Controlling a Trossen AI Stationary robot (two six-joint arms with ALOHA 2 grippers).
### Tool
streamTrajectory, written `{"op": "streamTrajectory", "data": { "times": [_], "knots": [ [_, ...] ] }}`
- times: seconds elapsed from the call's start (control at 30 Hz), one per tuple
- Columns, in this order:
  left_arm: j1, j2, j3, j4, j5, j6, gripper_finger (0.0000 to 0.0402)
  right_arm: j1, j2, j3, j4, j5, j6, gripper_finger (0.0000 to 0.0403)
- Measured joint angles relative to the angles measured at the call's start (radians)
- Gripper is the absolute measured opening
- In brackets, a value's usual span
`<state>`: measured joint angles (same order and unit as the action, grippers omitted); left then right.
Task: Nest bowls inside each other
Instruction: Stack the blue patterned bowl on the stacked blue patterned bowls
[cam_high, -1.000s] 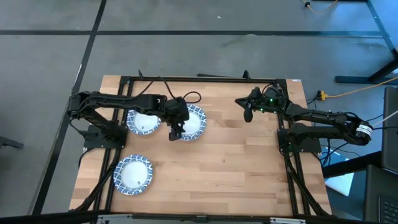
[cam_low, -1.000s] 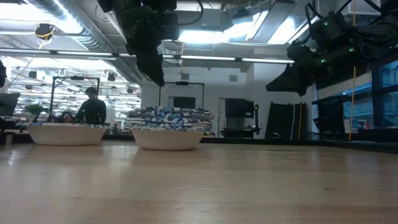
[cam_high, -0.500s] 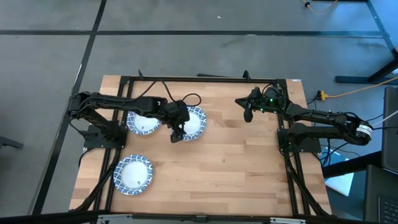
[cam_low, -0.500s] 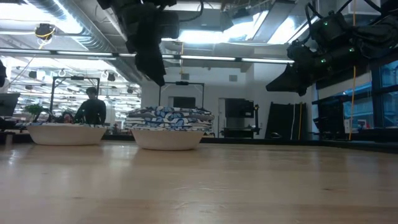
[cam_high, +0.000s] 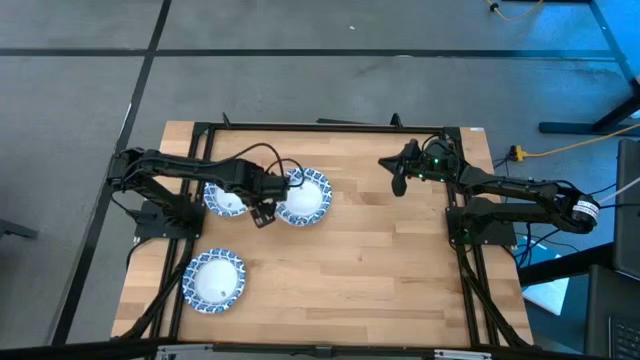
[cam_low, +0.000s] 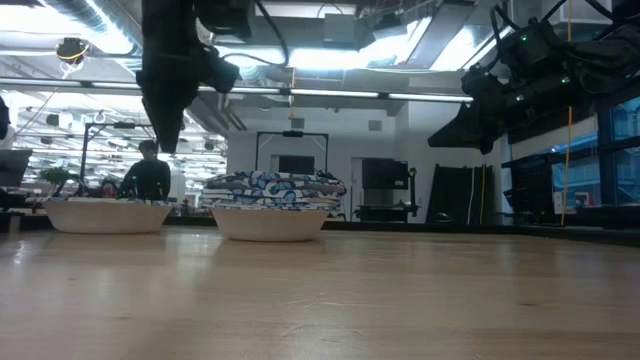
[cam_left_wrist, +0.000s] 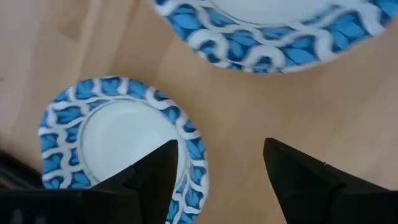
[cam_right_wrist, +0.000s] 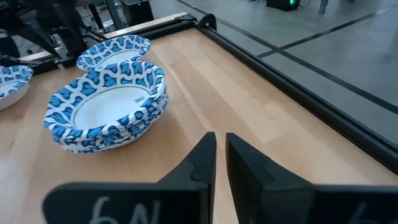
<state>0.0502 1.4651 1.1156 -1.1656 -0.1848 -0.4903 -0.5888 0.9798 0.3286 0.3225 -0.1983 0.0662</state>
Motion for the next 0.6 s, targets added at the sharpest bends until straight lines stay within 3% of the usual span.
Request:
{"op": "streamTrajectory", "data": {
  "times": [0.2, 0.4, 0.6],
  "knots": [
    [-0.004, 0.000, -0.017, -0.002, -0.008, -0.061, 0.0232, 0.000, 0.000, 0.000, 0.000, 0.023, 0.001, 0.0038],
    [-0.015, 0.000, -0.133, 0.005, -0.008, -0.147, 0.0232, 0.000, 0.000, 0.000, -0.006, 0.023, 0.003, 0.0038],
    [-0.016, 0.000, -0.233, 0.114, 0.037, -0.174, 0.0232, 0.000, 0.000, 0.000, -0.006, 0.023, 0.003, 0.0038]
  ]
}}
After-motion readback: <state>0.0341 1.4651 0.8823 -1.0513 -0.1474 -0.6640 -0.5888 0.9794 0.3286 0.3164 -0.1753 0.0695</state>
